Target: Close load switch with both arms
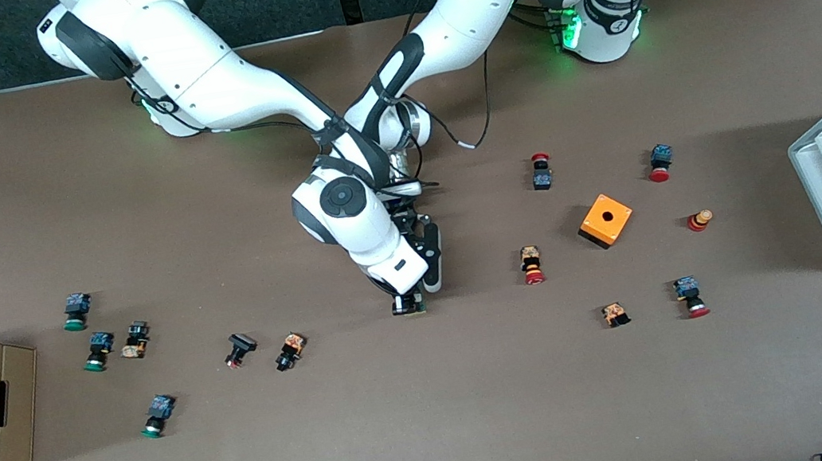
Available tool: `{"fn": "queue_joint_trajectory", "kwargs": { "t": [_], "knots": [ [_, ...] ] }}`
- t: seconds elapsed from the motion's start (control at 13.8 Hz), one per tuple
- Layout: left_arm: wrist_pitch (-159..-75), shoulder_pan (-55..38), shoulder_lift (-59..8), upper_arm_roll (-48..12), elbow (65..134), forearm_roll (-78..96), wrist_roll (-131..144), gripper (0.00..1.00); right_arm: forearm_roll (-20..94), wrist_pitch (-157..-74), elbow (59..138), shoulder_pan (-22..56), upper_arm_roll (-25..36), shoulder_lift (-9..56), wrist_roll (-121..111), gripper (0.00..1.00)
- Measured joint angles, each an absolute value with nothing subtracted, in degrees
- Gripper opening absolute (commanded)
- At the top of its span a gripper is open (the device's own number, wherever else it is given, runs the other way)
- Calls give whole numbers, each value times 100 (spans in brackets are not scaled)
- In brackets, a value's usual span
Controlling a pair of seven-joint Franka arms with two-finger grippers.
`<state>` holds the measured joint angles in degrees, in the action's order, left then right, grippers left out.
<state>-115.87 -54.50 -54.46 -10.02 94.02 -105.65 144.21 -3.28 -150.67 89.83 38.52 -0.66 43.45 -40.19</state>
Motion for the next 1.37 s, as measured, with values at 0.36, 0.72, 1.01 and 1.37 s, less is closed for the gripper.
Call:
{"fn": "queue_joint_trajectory", "kwargs": {
  "t": [0.36,0.72,1.01,1.37],
  "knots": [
    [-11587,-5450,-5446,-1002,9402,-10565,14420,33,-328,-15067,8980,3849,-67,4346,-4019,34],
    [-11587,-5450,-5446,-1002,9402,-10565,14415,33,-328,-15066,8975,3843,-67,4345,-4019,34],
    [-11587,-5450,-5446,-1002,9402,-10565,14411,33,-328,-15086,8871,3769,-34,4253,-4033,34],
    [-11587,-5450,-5446,-1002,9402,-10565,14411,33,-328,-15086,8857,3681,-34,4204,-4043,34]
  ]
}}
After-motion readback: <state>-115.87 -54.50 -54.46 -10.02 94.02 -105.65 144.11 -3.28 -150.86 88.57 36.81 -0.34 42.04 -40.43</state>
